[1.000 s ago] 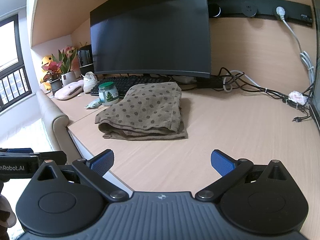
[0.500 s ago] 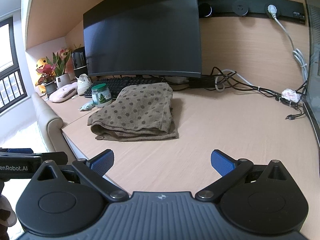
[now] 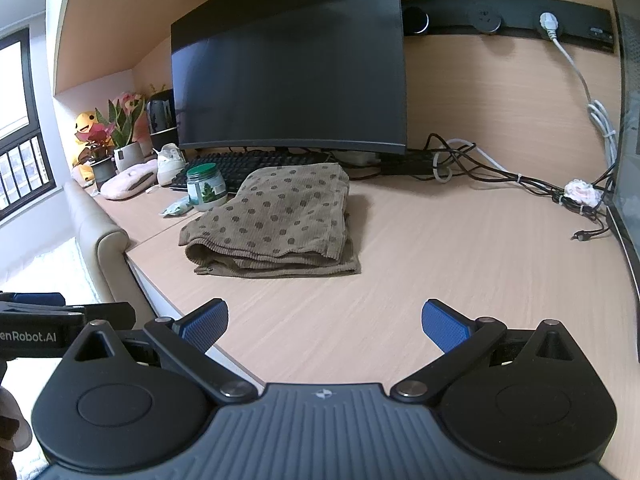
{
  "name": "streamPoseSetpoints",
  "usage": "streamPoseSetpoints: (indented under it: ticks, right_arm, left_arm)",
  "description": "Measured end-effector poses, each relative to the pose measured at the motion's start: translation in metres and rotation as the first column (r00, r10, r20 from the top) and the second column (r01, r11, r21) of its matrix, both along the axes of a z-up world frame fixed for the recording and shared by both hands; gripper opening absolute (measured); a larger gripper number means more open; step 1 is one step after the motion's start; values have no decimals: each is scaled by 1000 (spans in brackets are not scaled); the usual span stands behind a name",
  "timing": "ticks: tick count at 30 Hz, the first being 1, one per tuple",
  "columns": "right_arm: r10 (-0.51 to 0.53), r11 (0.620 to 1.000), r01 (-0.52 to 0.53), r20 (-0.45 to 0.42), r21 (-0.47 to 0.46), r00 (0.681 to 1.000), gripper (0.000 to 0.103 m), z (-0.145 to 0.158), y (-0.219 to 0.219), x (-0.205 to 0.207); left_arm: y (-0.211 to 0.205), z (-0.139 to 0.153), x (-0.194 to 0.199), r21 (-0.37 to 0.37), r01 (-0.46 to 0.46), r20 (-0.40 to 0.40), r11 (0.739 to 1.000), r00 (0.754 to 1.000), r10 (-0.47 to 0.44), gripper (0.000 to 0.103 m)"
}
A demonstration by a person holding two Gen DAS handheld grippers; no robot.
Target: Fold clothes
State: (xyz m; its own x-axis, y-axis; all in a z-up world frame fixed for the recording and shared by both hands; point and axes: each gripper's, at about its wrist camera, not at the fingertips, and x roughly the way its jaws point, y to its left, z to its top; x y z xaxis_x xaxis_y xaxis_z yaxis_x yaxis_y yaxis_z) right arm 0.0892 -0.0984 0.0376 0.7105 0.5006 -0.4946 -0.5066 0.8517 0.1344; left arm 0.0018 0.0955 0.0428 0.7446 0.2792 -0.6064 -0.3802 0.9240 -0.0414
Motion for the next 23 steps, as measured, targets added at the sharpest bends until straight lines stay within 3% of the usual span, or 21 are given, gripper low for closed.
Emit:
streamPoseSetpoints:
  ticks: [23]
  right_arm:
    - [12,1000,-12,2,-14,1000,103,10,9,6]
  left_arm:
    - [17,6,3,0,-15,22,1000,1000,15,103]
